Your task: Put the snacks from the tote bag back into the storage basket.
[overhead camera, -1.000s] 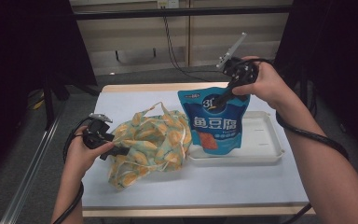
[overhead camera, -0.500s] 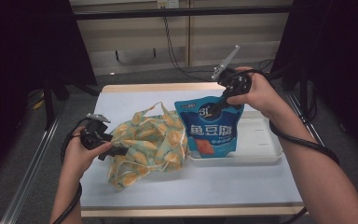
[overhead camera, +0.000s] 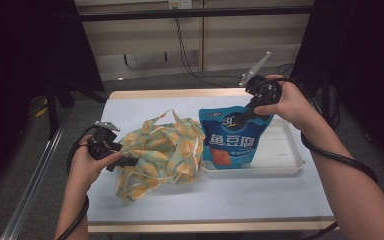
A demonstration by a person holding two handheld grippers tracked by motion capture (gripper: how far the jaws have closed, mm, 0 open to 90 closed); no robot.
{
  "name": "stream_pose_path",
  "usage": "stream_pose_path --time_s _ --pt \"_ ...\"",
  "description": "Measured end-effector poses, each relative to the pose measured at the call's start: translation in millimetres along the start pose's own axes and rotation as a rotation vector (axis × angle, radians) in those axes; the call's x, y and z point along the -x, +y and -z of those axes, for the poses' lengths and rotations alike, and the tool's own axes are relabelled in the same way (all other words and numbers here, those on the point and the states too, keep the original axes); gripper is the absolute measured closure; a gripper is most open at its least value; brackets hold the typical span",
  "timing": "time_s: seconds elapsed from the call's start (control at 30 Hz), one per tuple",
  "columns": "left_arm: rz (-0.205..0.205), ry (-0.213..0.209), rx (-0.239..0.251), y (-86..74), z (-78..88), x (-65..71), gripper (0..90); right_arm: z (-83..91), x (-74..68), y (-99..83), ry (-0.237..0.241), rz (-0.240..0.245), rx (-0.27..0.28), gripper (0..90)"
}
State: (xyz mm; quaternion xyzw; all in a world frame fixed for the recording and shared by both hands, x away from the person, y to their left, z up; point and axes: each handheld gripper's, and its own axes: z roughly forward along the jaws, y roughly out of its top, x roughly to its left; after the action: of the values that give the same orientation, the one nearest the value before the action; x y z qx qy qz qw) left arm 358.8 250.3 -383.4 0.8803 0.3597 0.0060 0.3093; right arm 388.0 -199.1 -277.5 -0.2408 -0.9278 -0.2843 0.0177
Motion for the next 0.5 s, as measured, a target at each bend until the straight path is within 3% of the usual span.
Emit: stream_pose_path --time_s 0.03,0.13,0.23,0.5 --pt "0.003 0.001 0.001 0.5 -0.5 0.3 4.5 0.6 -0.1 -1.2 -0.004 0.003 -0.005 73.3" --pt "0.002 -0.001 0.005 2.6 -1.3 0.3 4.4 1.9 -1.2 -4.5 -0.025 -0.004 -0.002 55.2" --pt "-0.004 -0.001 0.006 5.2 -1.5 -0.3 4.4 4.0 -1.5 -8.6 -0.04 -0.018 0.011 46.0" --pt "-0.027 -0.016 0.013 14.9 -5.8 -0.7 4.4 13.0 -0.8 -21.6 -0.082 -0.052 0.04 31.6"
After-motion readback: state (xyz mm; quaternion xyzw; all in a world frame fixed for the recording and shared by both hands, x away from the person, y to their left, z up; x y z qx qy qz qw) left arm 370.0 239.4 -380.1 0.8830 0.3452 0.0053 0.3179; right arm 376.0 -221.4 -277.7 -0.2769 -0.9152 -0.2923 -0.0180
